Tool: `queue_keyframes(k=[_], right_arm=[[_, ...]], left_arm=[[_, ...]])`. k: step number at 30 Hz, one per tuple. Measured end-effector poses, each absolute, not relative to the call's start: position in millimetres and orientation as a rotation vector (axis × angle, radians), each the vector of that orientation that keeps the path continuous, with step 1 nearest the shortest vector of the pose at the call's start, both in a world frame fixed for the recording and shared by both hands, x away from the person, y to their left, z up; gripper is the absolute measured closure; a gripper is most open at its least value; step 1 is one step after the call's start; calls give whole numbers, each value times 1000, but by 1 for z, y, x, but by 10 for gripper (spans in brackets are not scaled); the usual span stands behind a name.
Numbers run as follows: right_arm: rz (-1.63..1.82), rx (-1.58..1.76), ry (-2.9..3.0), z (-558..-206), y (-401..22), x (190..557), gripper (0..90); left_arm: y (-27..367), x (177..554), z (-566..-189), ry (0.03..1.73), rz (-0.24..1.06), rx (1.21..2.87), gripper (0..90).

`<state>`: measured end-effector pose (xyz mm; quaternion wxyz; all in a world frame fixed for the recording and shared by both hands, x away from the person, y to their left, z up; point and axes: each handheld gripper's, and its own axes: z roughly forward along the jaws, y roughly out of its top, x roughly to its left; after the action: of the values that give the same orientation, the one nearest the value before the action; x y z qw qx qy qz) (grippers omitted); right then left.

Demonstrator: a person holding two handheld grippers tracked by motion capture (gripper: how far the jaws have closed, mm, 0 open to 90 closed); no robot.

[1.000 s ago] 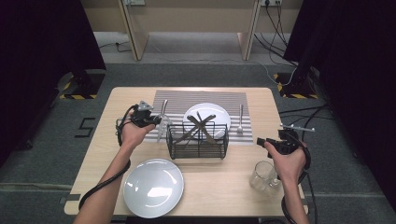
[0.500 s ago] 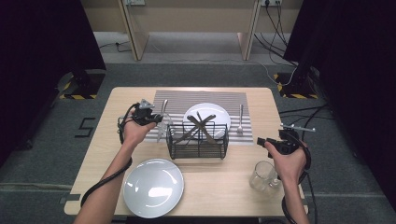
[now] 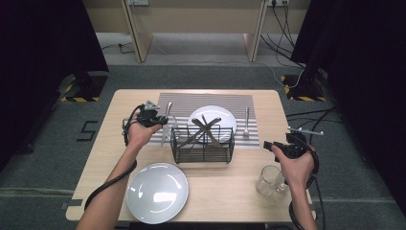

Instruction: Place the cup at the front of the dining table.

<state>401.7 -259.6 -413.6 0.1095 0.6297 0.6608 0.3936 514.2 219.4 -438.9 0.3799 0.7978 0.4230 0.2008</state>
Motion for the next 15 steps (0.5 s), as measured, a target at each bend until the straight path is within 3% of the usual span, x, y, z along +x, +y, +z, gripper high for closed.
queue_keyframes(k=[15], right_arm=[[1158, 1856, 1939, -414, -260, 402, 539]], left_arm=[[217, 518, -438, 1081, 512, 2041, 706]])
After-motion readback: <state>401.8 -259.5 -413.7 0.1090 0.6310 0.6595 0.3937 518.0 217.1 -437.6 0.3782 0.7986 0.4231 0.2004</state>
